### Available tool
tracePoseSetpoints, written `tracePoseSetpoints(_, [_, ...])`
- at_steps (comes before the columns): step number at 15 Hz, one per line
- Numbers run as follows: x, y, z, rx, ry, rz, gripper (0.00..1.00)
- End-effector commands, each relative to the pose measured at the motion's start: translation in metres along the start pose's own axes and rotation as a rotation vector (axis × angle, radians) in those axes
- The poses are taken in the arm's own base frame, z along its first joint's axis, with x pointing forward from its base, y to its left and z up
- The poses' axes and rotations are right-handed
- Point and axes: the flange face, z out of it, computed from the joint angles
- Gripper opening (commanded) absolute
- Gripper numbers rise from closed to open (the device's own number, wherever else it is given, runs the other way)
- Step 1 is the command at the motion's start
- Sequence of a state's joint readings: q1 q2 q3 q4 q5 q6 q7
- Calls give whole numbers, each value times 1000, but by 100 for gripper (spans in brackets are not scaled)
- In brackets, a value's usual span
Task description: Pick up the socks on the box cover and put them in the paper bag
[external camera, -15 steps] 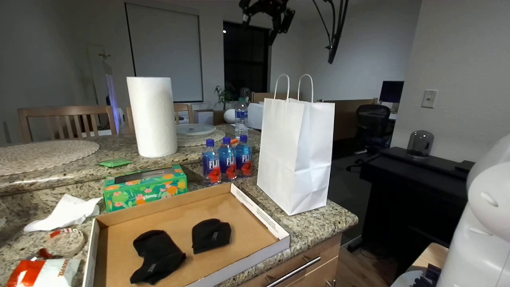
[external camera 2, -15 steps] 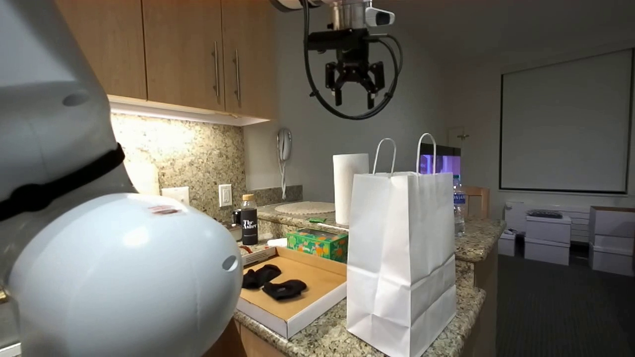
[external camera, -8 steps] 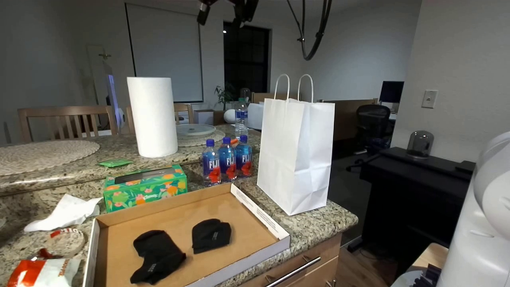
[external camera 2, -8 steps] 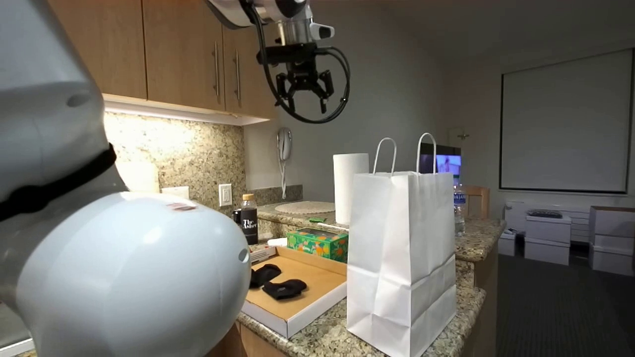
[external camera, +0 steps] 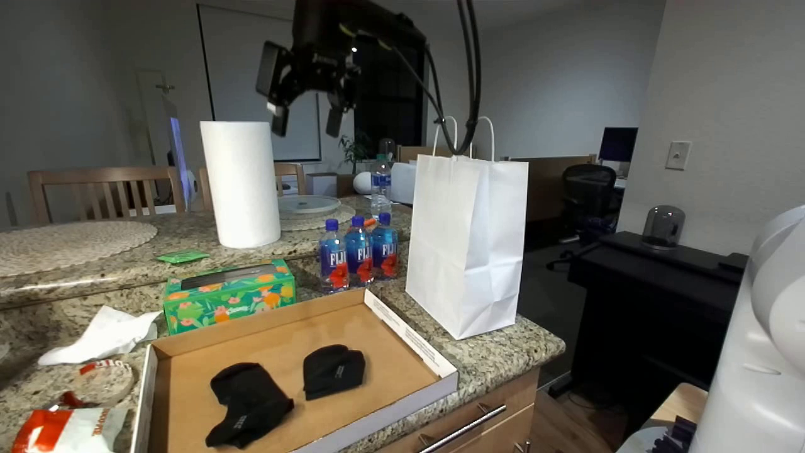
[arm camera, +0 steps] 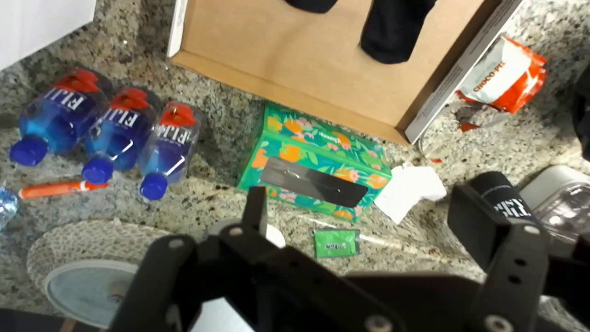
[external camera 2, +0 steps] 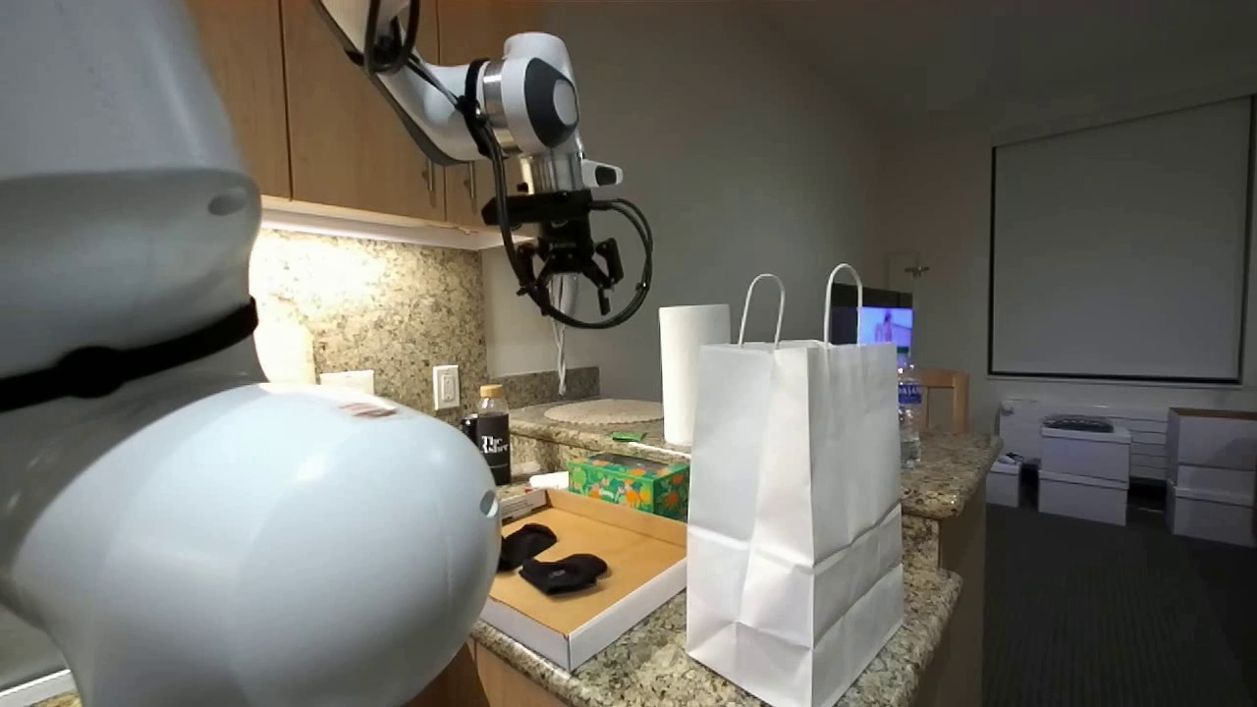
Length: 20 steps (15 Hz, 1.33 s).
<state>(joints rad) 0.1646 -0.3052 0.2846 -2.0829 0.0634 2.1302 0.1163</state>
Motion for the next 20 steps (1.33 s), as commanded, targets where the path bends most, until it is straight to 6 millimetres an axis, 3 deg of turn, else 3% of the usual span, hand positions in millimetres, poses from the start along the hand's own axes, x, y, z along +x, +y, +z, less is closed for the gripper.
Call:
tracePoseSetpoints(1, [0, -9, 60, -18, -78, 124, 100])
tracePoseSetpoints(6, [-14, -6, 142, -15, -172, 393, 100])
tracePoseSetpoints(10, [-32, -3, 193, -51, -241, 543, 100])
tracePoseSetpoints(14, [-47, -4, 228, -82, -230, 649, 100])
tracePoseSetpoints(20, [-68, -4, 264, -206, -193, 693, 100])
